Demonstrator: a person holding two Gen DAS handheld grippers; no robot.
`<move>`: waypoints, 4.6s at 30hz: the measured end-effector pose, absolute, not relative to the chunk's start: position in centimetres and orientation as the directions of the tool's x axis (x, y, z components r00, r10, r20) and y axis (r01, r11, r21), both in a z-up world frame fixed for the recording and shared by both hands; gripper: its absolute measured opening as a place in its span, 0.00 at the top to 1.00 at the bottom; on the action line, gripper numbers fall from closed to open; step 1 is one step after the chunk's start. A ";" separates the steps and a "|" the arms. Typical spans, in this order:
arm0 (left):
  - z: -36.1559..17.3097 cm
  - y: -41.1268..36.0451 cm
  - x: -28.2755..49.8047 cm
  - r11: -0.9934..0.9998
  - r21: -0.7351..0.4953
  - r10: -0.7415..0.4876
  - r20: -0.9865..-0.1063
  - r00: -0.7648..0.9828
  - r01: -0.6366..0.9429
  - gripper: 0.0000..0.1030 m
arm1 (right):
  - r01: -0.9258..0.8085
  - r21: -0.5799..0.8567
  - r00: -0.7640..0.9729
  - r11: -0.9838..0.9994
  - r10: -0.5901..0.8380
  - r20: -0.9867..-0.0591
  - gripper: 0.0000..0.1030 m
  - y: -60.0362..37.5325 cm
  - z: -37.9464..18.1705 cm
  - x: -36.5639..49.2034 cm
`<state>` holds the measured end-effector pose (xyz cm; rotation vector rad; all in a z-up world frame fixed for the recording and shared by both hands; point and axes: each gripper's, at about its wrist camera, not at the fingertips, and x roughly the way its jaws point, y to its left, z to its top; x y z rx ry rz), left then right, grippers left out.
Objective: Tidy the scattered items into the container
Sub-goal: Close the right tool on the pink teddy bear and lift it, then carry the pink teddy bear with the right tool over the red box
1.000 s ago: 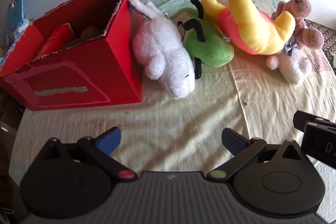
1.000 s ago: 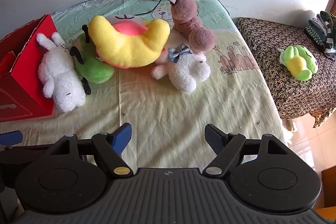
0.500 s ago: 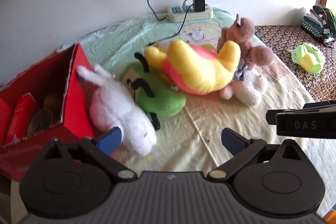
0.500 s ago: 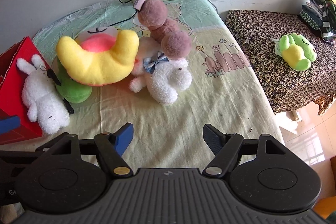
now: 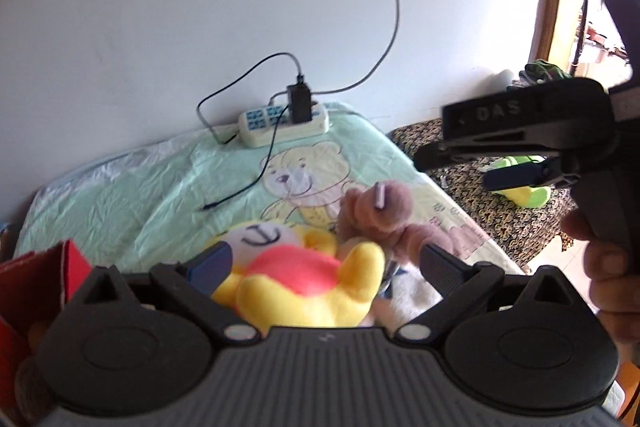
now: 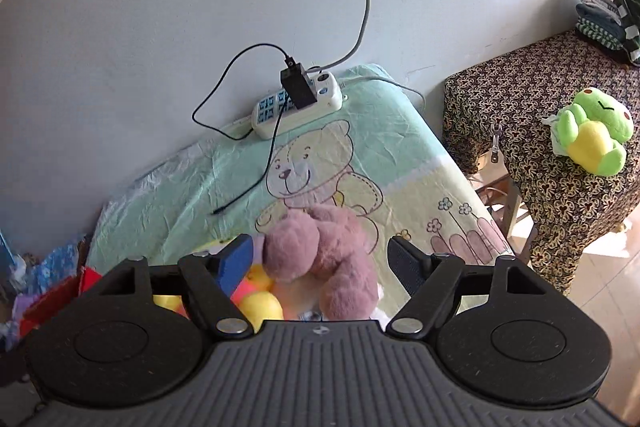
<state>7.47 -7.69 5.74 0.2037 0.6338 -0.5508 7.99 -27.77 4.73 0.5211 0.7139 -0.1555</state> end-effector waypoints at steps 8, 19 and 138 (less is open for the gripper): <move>3.5 -13.2 10.6 0.774 0.060 -0.454 -0.642 0.618 0.631 0.01 | 0.363 0.520 0.610 0.773 0.224 -0.760 0.20 -32.0 0.5 14.4; -0.3 -16.2 14.8 0.772 0.058 -0.406 -0.720 0.562 0.633 0.58 | 0.399 0.618 0.479 0.677 0.422 -0.770 0.20 -33.5 -5.5 17.8; 8.4 28.6 4.9 0.936 -0.057 -0.311 -0.593 0.742 0.347 0.52 | -0.242 0.632 0.586 0.736 0.630 -0.510 0.57 9.2 2.9 9.8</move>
